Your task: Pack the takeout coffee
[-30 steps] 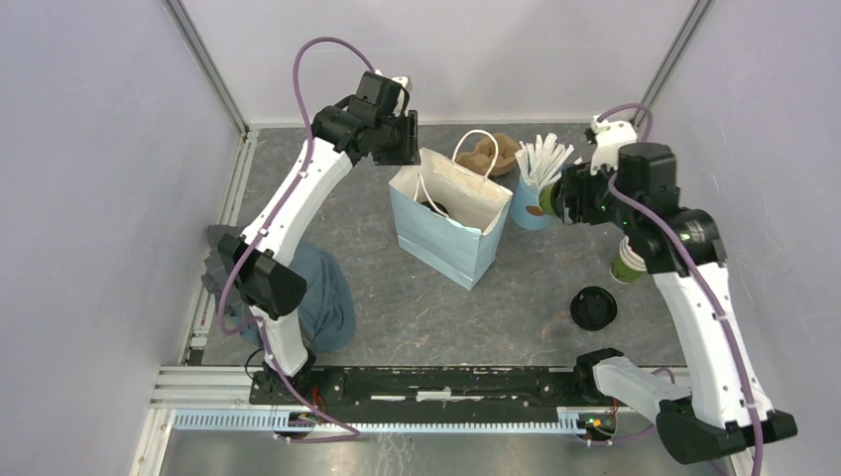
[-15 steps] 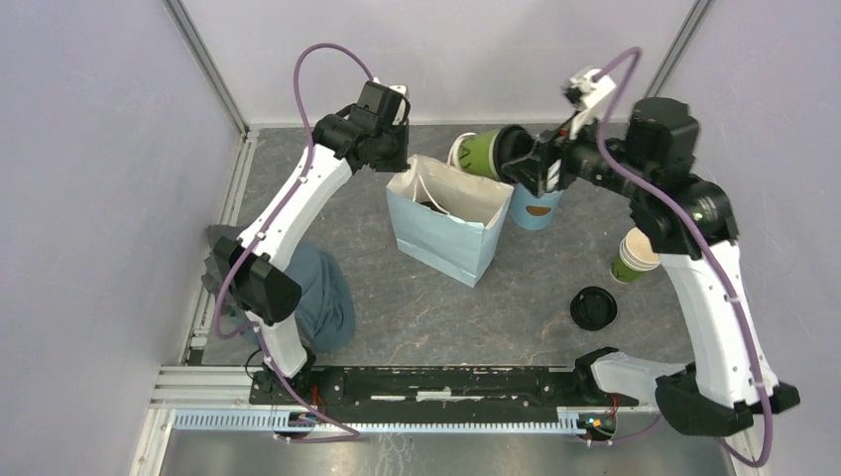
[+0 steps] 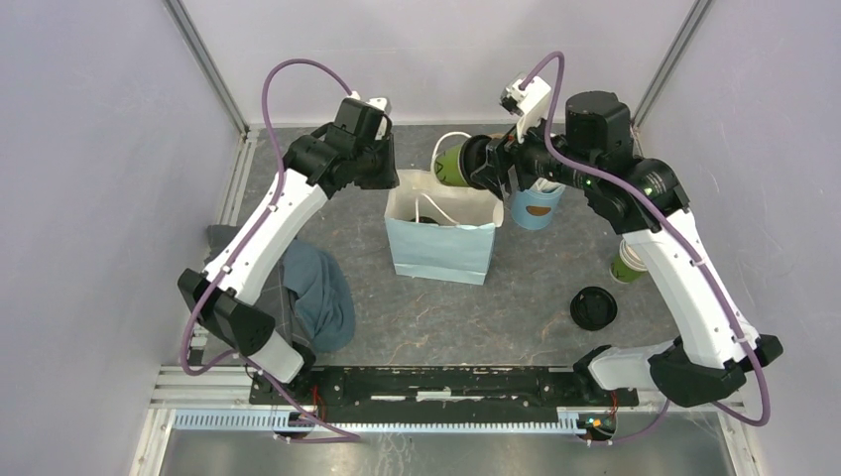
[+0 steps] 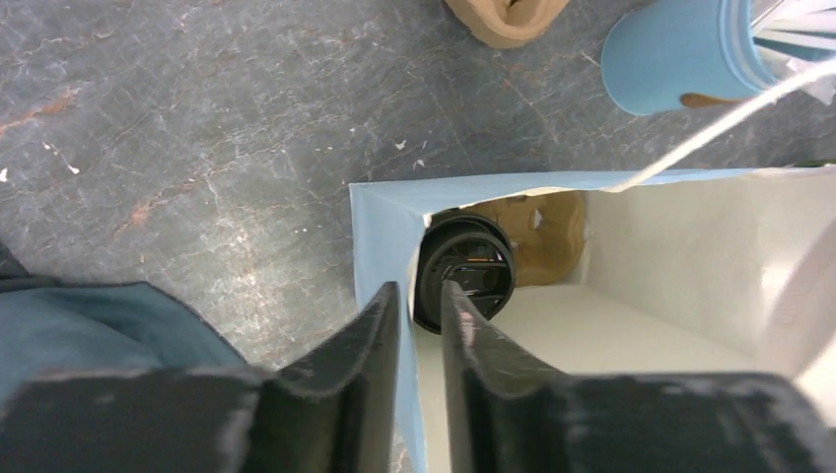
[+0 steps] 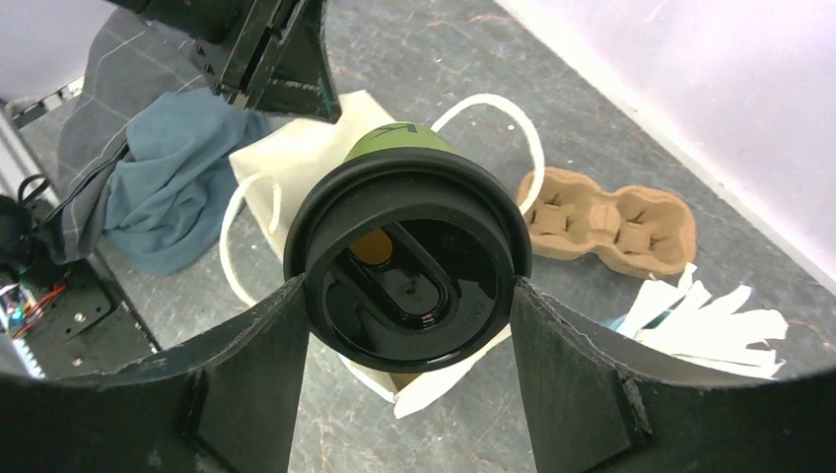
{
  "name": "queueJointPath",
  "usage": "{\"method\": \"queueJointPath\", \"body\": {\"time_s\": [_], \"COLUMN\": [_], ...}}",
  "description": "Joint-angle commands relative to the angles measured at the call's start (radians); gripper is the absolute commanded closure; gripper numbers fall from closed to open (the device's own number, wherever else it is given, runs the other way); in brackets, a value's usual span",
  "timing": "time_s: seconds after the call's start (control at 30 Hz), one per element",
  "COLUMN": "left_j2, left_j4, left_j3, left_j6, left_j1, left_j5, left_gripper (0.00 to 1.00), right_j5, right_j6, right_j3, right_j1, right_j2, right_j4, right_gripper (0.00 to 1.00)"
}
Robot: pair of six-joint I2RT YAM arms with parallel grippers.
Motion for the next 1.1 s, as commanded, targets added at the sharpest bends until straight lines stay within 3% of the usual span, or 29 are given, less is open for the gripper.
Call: {"method": "queueJointPath", "body": {"time_s": [0.0,0.1,0.23,0.5,0.77,1.07], "left_j2": [0.030,0.090,0.144,0.168,0.122,-0.061], "left_j4": [-0.014,-0.060,-0.098,-0.114,0.011,0.251], "left_j3": [0.040,0.124,0.191,0.190,0.135,-0.090], "left_j6": [-0.057,-0.058,-0.037,0.001,0.076,0.127], "left_j1": [-0.004,-0.004,-0.003,-0.006,-0.008,-0.008], "left_j5": [-0.013,-0.015,-0.031,-0.080,-0.087,-0.094], "left_gripper": [0.65,0.48,0.46,0.70,0.97,0.98], "right_j5": [0.111,0.116,0.120,0.074,0.035,0.122], "right_j6": [-0.005,0.002,0.007,-0.045,-0.198,-0.331], "right_j3": [0.048,0.044,0.039,0.034,-0.023,0.038], "right_j1": [0.004,0.004,0.004,0.015,0.085,0.203], "right_j2": [-0.042,-0.053,-0.057,-0.028,-0.030,0.037], "right_j4": [0.059,0.077,0.086,0.030,0.011,-0.102], "right_gripper": [0.62,0.62,0.63,0.64,0.68,0.69]}}
